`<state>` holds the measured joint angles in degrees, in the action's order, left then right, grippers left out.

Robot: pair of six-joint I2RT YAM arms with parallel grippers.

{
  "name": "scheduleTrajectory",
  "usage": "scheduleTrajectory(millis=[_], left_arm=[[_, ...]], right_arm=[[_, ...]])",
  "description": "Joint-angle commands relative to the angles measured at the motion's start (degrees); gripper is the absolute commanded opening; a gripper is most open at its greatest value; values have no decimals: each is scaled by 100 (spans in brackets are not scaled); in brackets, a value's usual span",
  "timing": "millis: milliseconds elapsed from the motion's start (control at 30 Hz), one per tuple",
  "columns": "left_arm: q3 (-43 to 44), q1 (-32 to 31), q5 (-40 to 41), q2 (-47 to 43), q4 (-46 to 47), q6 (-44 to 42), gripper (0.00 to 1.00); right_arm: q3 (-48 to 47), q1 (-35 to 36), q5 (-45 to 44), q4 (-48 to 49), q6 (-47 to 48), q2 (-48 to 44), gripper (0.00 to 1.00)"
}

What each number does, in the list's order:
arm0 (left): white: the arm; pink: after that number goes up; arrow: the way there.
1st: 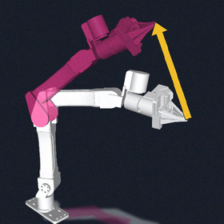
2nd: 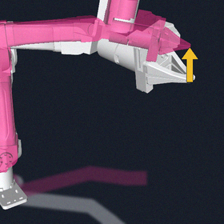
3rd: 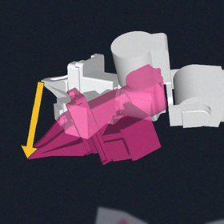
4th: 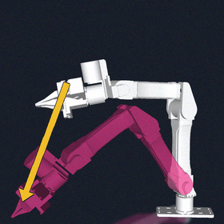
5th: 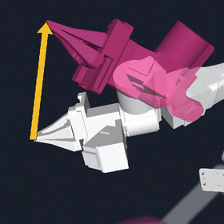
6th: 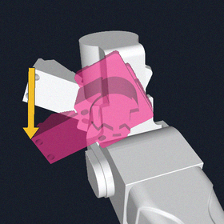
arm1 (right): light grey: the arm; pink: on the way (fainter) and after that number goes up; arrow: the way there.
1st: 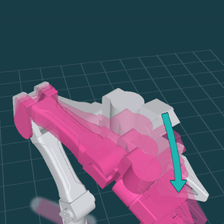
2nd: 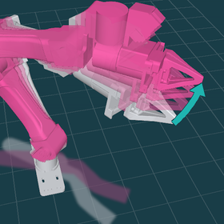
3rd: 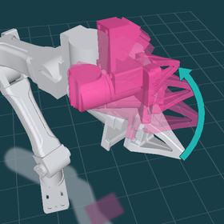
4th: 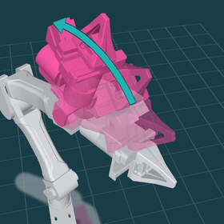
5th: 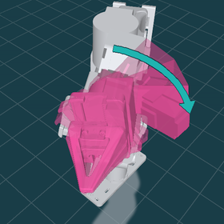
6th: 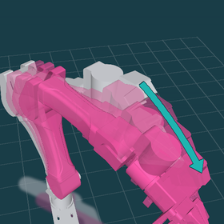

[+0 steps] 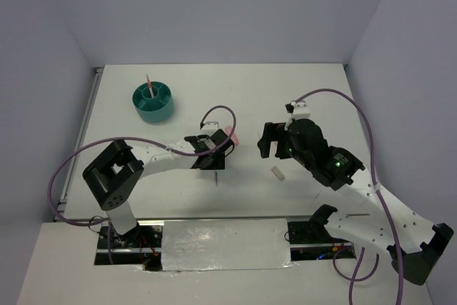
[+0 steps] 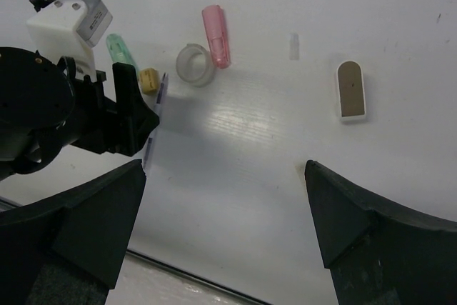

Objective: Sort the stationery into containers
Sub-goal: Pick up the pen from the center of the board.

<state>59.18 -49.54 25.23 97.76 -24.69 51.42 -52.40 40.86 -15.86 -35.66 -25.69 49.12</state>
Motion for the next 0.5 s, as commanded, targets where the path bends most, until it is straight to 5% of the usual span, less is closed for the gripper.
scheduleTrajectory(millis=[0, 300, 467], left_arm=[[94, -3, -97, 129, 175, 96, 76], [252, -126, -115, 560, -97, 123, 53], [120, -161, -203, 596, -89, 132, 21]], right_arm=[[107, -26, -40, 121, 91, -175, 100], [327, -52, 39, 261, 161, -272, 100], [380, -87, 100, 340, 187, -316, 100]])
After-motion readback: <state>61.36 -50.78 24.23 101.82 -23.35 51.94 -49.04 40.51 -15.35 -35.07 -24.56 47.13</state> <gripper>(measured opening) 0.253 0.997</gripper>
